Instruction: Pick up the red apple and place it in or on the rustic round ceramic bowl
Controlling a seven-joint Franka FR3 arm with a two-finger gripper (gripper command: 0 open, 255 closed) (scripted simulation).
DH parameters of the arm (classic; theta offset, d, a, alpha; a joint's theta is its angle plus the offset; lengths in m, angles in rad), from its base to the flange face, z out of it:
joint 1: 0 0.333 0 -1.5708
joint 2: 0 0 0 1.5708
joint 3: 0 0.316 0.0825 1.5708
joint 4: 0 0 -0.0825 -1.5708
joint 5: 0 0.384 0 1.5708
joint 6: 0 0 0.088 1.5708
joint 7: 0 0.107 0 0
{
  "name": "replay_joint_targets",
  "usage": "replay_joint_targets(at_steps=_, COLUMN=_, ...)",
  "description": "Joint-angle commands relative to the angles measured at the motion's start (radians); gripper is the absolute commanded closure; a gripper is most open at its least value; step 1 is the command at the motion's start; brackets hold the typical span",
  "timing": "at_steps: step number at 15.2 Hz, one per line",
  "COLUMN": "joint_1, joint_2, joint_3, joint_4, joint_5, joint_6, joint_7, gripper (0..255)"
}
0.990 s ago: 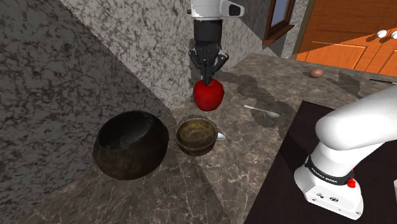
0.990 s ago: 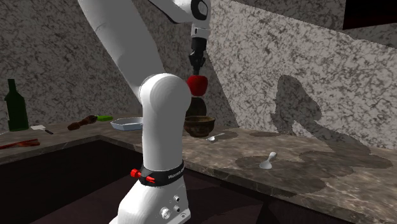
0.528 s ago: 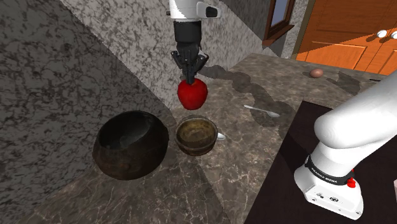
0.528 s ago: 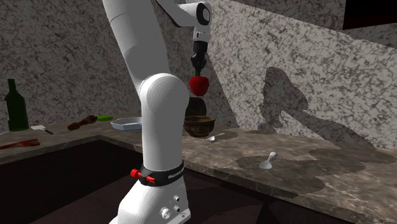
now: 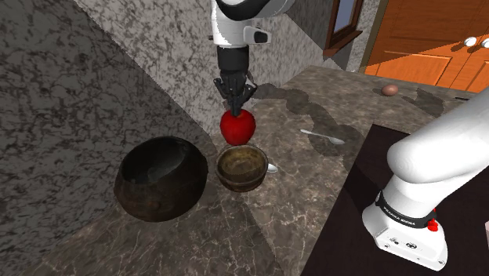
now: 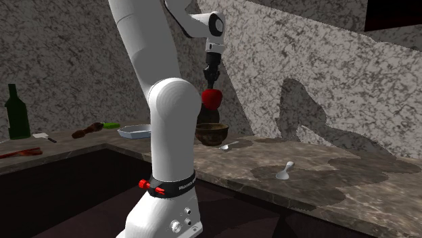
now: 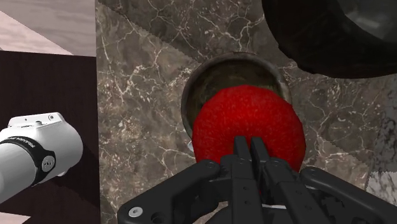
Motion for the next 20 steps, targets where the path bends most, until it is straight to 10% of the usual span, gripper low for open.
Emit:
replay_joint_targets(at_steps=1, joint_1=0.001, joint_2=0.002, joint_3=0.007, joint_4=-0.026, joint_5=0.002, joint_6=0.029, joint_7=-0.001, gripper=255)
replay_joint_targets(at_steps=20, joint_1=0.001, joint_2=0.045, joint_3=0.058, joint_4=-0.180, joint_5=0.002, joint_6=0.220, joint_7=-0.008, gripper=255)
